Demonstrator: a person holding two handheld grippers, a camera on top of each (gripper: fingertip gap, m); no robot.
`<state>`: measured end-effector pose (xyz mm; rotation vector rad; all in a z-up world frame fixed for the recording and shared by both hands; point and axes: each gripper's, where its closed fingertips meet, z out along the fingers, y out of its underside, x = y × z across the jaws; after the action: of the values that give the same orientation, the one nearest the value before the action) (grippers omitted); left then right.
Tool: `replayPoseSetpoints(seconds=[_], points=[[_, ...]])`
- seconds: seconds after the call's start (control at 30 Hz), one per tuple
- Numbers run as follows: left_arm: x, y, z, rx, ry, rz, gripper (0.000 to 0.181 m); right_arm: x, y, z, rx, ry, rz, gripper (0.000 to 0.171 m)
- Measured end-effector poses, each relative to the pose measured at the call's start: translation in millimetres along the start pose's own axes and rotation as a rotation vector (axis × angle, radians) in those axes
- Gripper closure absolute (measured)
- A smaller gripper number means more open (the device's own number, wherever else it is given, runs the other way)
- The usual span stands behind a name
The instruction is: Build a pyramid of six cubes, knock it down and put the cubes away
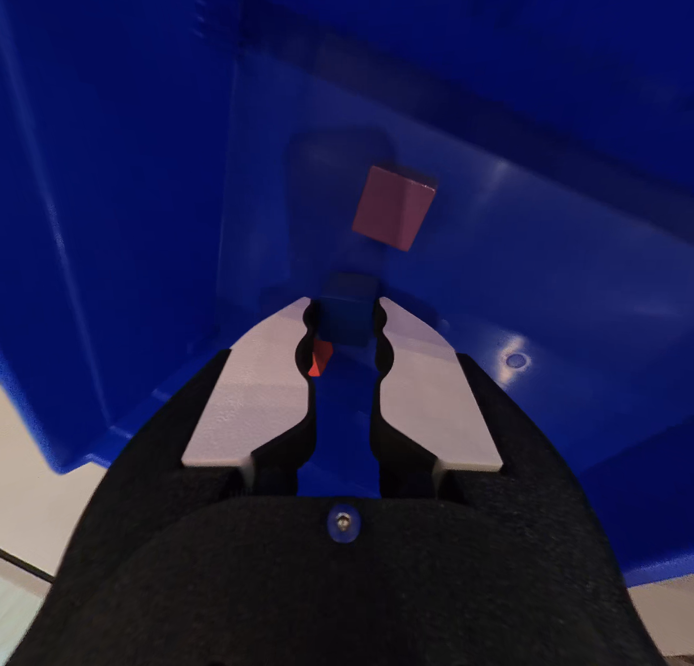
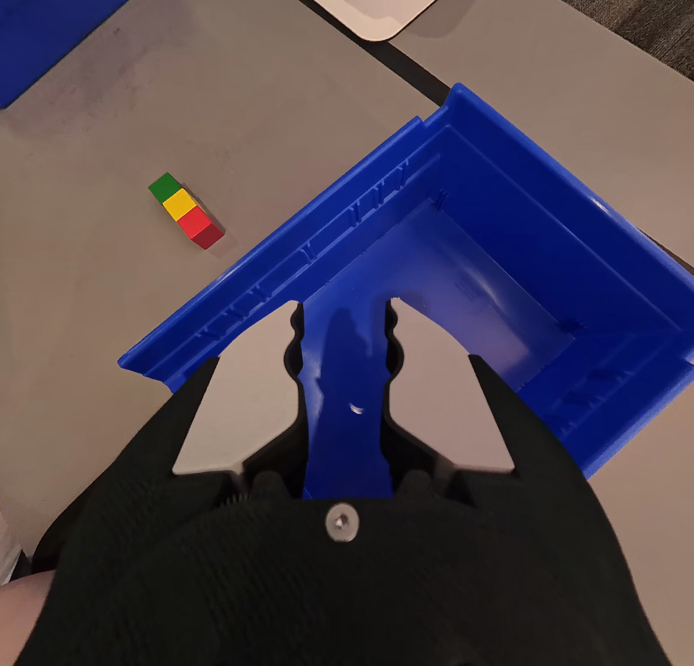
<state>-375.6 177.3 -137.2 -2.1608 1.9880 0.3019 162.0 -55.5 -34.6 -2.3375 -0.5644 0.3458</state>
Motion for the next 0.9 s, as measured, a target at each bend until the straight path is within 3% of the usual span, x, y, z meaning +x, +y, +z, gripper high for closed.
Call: replayPoseSetpoints(seconds=[0.13,0.3,0.4,0.5,0.6,0.7,0.9], points=[[-15.0,-2.0,-29.7,0.034,-0.096,-0.015,0.152,-0.2,-1.4,-3.9,0.019,-0.001,0.001,0.129],[-40.0,-18.3,-107.7,0.201,-0.201,-0.13,0.152,-0.1,-2.6,-8.3,0.036,0.001,0.001,0.129],[-28.3,-59.2,-164.3,0.34,-0.195,-0.171,0.153,-0.5,-3.7,-10.3,0.043,0.003,-0.001,0.129],[14.9,-118.3,-197.9,0.408,-0.145,-0.147,0.153,-2.3,-5.2,-11.8,0.048,0.003,-0.006,0.129],[87.7,-182.6,-201.5,0.459,-0.016,-0.028,0.153,-6.1,-5.8,-14.1,0.051,0.001,-0.019,0.129],[150.8,-225.5,-184.1,0.421,0.088,0.088,0.153,-9.6,-7.0,-18.0,0.06,0.001,-0.03,0.129],[199.3,-270.5,-137.1,0.242,0.073,0.256,0.153,-14.8,-11.8,-23.4,0.092,-0.013,-0.044,0.129]])
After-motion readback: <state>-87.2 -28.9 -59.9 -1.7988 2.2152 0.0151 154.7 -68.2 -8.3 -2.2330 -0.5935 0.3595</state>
